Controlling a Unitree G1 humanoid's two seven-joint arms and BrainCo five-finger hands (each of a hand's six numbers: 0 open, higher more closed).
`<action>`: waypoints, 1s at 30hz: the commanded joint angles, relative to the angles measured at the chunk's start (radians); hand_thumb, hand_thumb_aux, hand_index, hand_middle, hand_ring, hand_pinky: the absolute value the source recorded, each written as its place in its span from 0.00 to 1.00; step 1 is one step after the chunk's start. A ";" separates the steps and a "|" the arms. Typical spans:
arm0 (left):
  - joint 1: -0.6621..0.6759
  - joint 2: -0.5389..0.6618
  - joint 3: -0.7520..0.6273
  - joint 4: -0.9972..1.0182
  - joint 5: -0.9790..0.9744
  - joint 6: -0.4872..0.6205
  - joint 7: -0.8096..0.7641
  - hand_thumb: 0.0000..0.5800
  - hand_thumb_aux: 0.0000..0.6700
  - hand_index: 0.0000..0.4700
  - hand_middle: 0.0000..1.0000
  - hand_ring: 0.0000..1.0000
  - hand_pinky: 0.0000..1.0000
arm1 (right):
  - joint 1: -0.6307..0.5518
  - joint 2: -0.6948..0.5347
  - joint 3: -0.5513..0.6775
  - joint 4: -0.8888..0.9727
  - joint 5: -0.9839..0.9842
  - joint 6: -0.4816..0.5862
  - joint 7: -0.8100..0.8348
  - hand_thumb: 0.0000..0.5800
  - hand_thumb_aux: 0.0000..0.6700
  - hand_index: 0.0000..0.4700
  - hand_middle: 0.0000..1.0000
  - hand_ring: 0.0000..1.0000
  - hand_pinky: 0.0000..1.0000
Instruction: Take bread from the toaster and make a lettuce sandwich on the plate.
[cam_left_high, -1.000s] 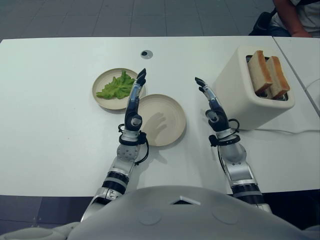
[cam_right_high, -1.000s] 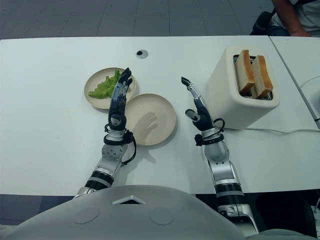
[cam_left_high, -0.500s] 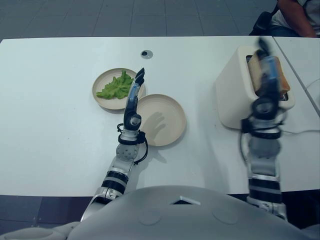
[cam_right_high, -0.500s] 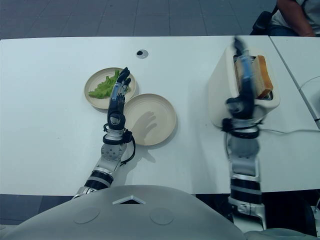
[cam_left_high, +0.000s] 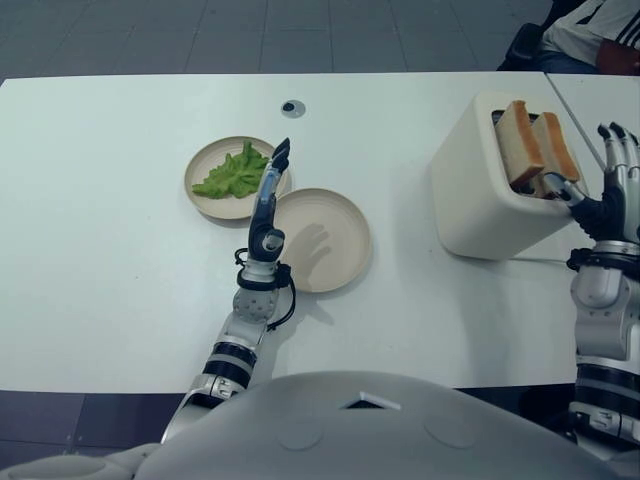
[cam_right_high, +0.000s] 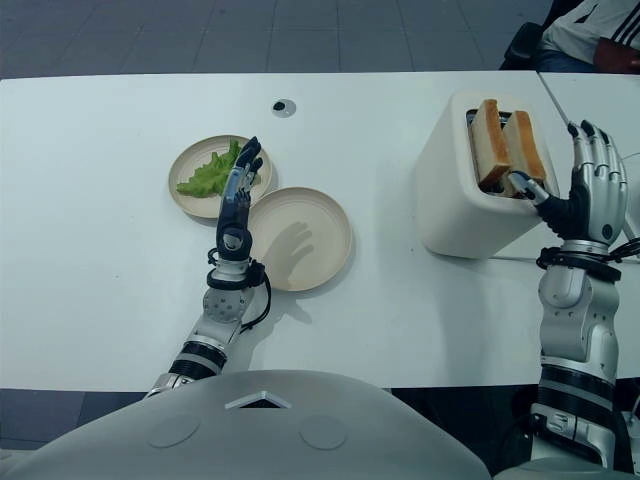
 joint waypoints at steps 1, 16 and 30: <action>-0.001 -0.018 0.004 -0.014 0.007 0.008 0.000 0.00 0.00 0.00 0.00 0.00 0.00 | 0.035 -0.012 0.031 -0.026 0.003 0.022 0.024 1.00 1.00 1.00 1.00 1.00 1.00; 0.021 0.051 0.161 -0.208 0.016 0.060 0.026 0.00 0.00 0.00 0.00 0.00 0.00 | -0.100 0.226 0.324 -0.448 0.354 -0.266 -0.043 1.00 1.00 1.00 1.00 1.00 1.00; -0.074 0.322 0.318 -0.145 0.421 0.312 0.184 0.00 0.00 0.00 0.00 0.00 0.00 | -0.201 0.254 0.660 0.121 0.638 -0.159 0.548 1.00 1.00 1.00 1.00 1.00 1.00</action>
